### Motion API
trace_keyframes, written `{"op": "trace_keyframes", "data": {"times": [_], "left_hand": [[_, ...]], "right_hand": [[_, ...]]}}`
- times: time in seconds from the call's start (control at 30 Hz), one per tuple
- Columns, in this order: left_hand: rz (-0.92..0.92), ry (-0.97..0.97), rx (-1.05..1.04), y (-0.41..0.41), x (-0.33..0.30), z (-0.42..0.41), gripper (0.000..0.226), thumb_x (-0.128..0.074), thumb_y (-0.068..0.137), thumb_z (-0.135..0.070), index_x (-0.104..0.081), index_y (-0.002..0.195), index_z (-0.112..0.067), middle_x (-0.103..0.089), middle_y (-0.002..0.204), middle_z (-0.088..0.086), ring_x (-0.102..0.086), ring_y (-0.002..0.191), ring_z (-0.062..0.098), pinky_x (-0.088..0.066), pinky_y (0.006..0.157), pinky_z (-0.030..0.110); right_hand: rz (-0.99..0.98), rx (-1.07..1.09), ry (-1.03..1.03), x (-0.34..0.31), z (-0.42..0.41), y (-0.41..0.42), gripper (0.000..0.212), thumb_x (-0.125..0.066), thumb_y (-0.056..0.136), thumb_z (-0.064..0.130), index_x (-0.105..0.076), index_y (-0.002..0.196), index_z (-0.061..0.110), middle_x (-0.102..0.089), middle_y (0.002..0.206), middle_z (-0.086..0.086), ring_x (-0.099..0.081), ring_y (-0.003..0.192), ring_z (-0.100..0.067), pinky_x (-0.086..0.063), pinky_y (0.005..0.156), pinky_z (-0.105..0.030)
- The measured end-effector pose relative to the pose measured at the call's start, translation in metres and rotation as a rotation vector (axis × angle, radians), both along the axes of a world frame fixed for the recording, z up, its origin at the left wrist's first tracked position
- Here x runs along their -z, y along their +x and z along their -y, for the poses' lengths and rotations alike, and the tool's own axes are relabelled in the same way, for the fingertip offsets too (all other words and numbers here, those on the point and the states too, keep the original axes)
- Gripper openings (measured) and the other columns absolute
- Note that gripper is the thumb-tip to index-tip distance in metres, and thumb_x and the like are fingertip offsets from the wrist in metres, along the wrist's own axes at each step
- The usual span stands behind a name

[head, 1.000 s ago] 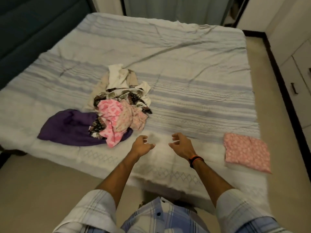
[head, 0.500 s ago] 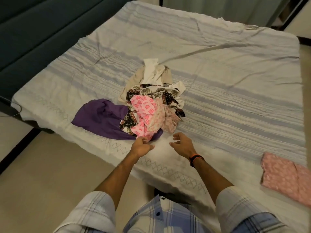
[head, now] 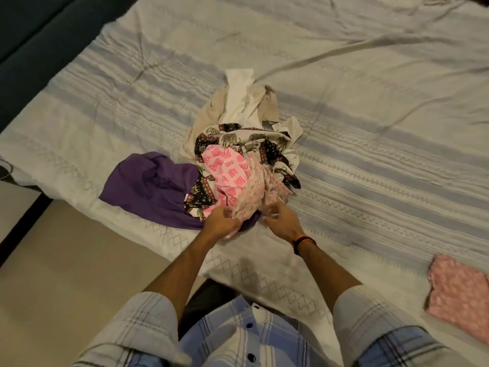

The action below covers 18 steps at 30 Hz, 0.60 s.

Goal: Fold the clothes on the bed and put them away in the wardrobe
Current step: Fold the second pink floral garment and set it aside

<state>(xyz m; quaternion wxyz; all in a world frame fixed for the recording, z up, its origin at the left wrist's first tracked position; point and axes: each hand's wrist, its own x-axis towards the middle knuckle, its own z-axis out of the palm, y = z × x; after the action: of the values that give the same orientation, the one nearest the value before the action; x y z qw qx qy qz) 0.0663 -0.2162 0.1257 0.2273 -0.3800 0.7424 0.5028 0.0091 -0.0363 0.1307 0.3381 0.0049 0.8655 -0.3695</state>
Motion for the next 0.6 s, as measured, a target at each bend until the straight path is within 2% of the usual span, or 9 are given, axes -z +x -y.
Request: {"op": "trace_keyframes", "data": {"times": [0.13, 0.27, 0.43, 0.53, 0.6], "left_hand": [[0.015, 0.002, 0.075, -0.035, 0.018, 0.008, 0.057, -0.074, 0.082, -0.012, -0.05, 0.133, -0.006, -0.057, 0.129, 0.009, -0.055, 0.118, 0.025, -0.047, 0.101, 0.042], [0.053, -0.011, 0.125, -0.065, 0.037, 0.014, 0.055, -0.072, 0.083, -0.014, -0.051, 0.133, -0.007, -0.056, 0.13, 0.008, -0.054, 0.117, 0.025, -0.048, 0.099, 0.039], [0.118, -0.121, 0.157, -0.092, 0.061, 0.008, 0.049, -0.074, 0.078, -0.015, -0.056, 0.123, -0.006, -0.061, 0.12, 0.01, -0.057, 0.112, 0.028, -0.043, 0.08, 0.027], [0.126, -0.178, 0.152, -0.098, 0.069, 0.001, 0.049, -0.077, 0.074, -0.016, -0.06, 0.119, -0.009, -0.064, 0.117, 0.008, -0.059, 0.111, 0.027, -0.047, 0.082, 0.029], [0.127, -0.203, 0.155, -0.101, 0.07, -0.003, 0.039, -0.077, 0.073, -0.015, -0.066, 0.111, -0.009, -0.068, 0.109, 0.007, -0.063, 0.104, 0.026, -0.051, 0.079, 0.031]], "right_hand": [[0.041, 0.022, 0.02, 0.018, 0.012, -0.025, 0.039, -0.067, 0.089, 0.019, -0.054, 0.124, 0.008, -0.061, 0.12, -0.006, -0.056, 0.099, -0.018, -0.049, 0.087, -0.032], [0.054, 0.056, 0.05, 0.032, 0.024, -0.044, 0.038, -0.065, 0.091, 0.02, -0.053, 0.124, 0.007, -0.058, 0.117, -0.004, -0.056, 0.102, -0.021, -0.049, 0.089, -0.034], [0.086, 0.081, 0.069, 0.055, 0.037, -0.064, 0.037, -0.065, 0.09, 0.021, -0.054, 0.123, 0.007, -0.061, 0.12, -0.006, -0.056, 0.095, -0.018, -0.045, 0.079, -0.028], [0.093, 0.088, 0.075, 0.067, 0.04, -0.07, 0.041, -0.066, 0.091, 0.024, -0.055, 0.126, 0.007, -0.063, 0.122, -0.006, -0.058, 0.096, -0.017, -0.044, 0.079, -0.025], [0.101, 0.094, 0.071, 0.069, 0.041, -0.073, 0.041, -0.066, 0.091, 0.025, -0.055, 0.126, 0.007, -0.063, 0.123, -0.006, -0.058, 0.097, -0.017, -0.043, 0.079, -0.024]]}}
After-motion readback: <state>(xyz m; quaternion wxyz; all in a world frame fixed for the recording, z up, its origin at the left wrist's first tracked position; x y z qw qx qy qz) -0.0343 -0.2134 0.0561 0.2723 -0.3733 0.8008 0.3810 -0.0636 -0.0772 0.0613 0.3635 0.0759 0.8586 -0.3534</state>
